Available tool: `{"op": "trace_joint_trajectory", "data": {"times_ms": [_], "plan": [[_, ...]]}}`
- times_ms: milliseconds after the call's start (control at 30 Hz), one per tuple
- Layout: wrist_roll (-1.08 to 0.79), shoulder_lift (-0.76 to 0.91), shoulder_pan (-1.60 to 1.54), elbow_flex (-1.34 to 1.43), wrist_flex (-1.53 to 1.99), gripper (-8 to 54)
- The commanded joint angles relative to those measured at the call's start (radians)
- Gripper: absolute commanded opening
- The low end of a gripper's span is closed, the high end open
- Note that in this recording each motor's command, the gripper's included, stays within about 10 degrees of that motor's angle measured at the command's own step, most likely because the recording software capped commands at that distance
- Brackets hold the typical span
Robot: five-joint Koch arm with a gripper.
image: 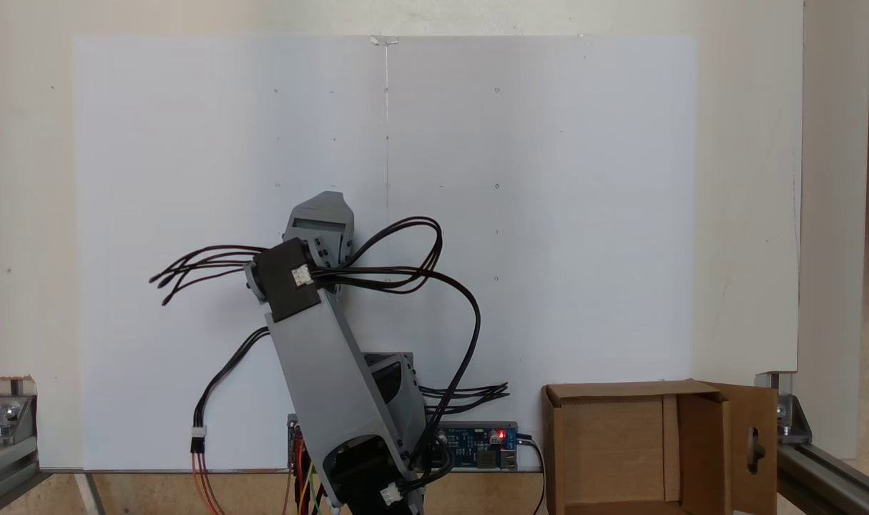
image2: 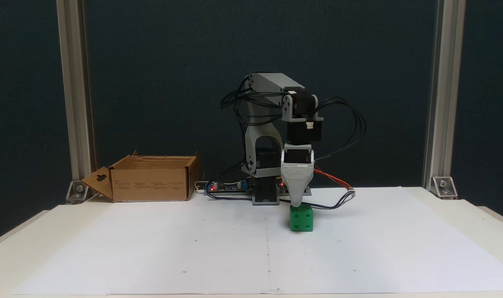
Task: Grasp a green dice and put it in the bin.
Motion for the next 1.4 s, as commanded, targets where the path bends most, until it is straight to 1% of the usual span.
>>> {"op": "trace_joint_trajectory", "data": {"times_ms": [0, 1100, 1367], "plan": [[0.069, 0.0, -0.005, 0.0, -0.058, 43.2], [0.092, 0.0, 0.0, 0.11, -0.166, 43.1], [0.109, -0.034, -0.018, 0.11, -0.198, 43.1]]}}
